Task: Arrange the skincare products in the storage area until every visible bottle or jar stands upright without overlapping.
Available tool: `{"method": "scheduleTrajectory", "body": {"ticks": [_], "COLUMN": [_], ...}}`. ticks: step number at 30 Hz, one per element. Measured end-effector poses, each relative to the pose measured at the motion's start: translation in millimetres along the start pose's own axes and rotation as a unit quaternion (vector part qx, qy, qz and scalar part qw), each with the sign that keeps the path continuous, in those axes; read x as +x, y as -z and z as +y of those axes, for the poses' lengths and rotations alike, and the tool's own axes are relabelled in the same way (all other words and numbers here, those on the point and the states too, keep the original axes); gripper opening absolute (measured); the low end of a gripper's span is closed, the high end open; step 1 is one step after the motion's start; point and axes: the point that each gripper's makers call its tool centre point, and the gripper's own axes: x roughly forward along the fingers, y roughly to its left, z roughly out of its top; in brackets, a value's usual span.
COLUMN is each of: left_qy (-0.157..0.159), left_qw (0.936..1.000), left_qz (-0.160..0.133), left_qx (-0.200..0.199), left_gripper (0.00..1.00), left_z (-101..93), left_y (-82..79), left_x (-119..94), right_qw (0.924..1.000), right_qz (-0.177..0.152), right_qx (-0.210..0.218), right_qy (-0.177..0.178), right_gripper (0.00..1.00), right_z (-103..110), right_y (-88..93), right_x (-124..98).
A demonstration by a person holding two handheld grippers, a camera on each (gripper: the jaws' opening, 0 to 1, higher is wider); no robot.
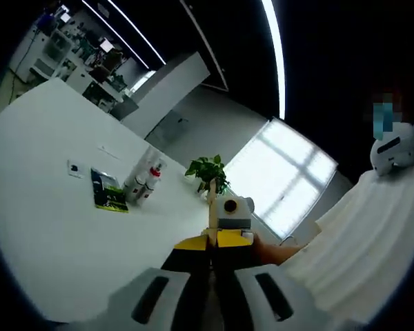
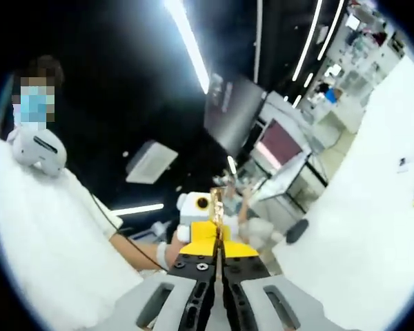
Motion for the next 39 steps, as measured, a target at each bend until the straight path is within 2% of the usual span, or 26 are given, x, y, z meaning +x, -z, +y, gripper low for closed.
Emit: {"method": "scheduleTrajectory", "body": {"ticks": [7, 11, 13, 15, 18, 20, 22, 23, 25, 28, 29, 30, 31, 32, 33, 34, 35, 36, 37, 39], "left_qy": [0.001, -0.012, -0.026, -0.04, -0.071, -0.104, -0.137, -0.158, -0.177, -0.193, -0.2, -0.215, -0.217, -0.233, -0.242, -0.249, -0.257, -0.282, -0.296, -0.305], "left_qw": [0.9996, 0.9983, 0.9974, 0.9942, 0.9901, 0.9792, 0.9614, 0.9432, 0.9166, 0.9021, 0.8932, 0.878, 0.8666, 0.8486, 0.8432, 0.8409, 0.8414, 0.8316, 0.8182, 0.7936], "left_qz": [0.013, 0.026, 0.031, 0.036, 0.031, 0.049, 0.066, 0.074, 0.093, 0.128, 0.143, 0.158, 0.168, 0.167, 0.161, 0.156, 0.149, 0.154, 0.174, 0.204], "left_qx": [0.026, 0.05, 0.06, 0.092, 0.117, 0.167, 0.229, 0.283, 0.346, 0.364, 0.376, 0.397, 0.417, 0.445, 0.452, 0.454, 0.451, 0.453, 0.461, 0.485], "left_gripper": [0.0, 0.0, 0.0, 0.01, 0.08, 0.13, 0.16, 0.16, 0.14, 0.19, 0.2, 0.22, 0.26, 0.31, 0.36, 0.41, 0.43, 0.42, 0.38, 0.35], "left_z": [-1.0, 1.9, 5.1, 7.3, 13.5, 23.8, 34.2, 39.9, 45.3, 53.0, 56.8, 62.4, 64.5, 70.6, 73.3, 76.5, 79.5, 88.1, 94.4, 105.2], "left_y": [6.0, 11.3, 12.2, 11.5, 6.8, 8.0, 7.2, 4.4, 5.8, 17.3, 21.5, 24.6, 27.1, 25.0, 24.1, 24.3, 24.5, 24.8, 27.9, 36.9], "left_x": [3, 4, 4, 4, 2, -2, -7, -10, -13, -13, -14, -15, -14, -14, -13, -12, -11, -15, -18, -19], "right_qw": [0.9996, 0.9994, 0.9992, 0.999, 0.9985, 0.9976, 0.9959, 0.995, 0.9924, 0.9901, 0.9897, 0.9891, 0.9889, 0.9883, 0.988, 0.9878, 0.9872, 0.9871, 0.9867, 0.9856], "right_qz": [0.009, 0.007, 0.009, 0.009, 0.004, -0.003, -0.008, -0.006, 0.004, 0.006, 0.004, 0.001, -0.001, -0.001, 0.0, 0.001, 0.0, -0.001, -0.003, -0.004], "right_qx": [-0.018, -0.007, -0.001, 0.0, 0.005, 0.012, 0.027, 0.033, 0.047, 0.044, 0.05, 0.056, 0.055, 0.054, 0.053, 0.053, 0.055, 0.055, 0.058, 0.064], "right_qy": [0.019, 0.034, 0.04, 0.044, 0.055, 0.067, 0.086, 0.095, 0.114, 0.133, 0.134, 0.136, 0.138, 0.142, 0.145, 0.146, 0.15, 0.15, 0.152, 0.156], "right_gripper": [0.0, 0.0, 0.0, 0.0, 0.0, 0.0, 0.0, 0.0, 0.0, 0.0, 0.0, 0.0, 0.0, 0.0, 0.0, 0.0, 0.0, 0.0, 0.0, 0.0], "right_z": [-5, -13, -16, -17, -21, -29, -40, -45, -57, -71, -73, -77, -79, -83, -86, -89, -93, -95, -98, -102], "right_y": [0.5, -3.8, -5.0, -6.8, -11.7, -15.4, -18.0, -18.0, -17.2, -23.7, -26.7, -31.9, -35.5, -40.8, -45.1, -47.6, -51.7, -54.4, -56.9, -61.0], "right_x": [-5, -8, -9, -9, -12, -15, -18, -19, -23, -26, -27, -27, -27, -26, -25, -23, -22, -21, -21, -18]}}
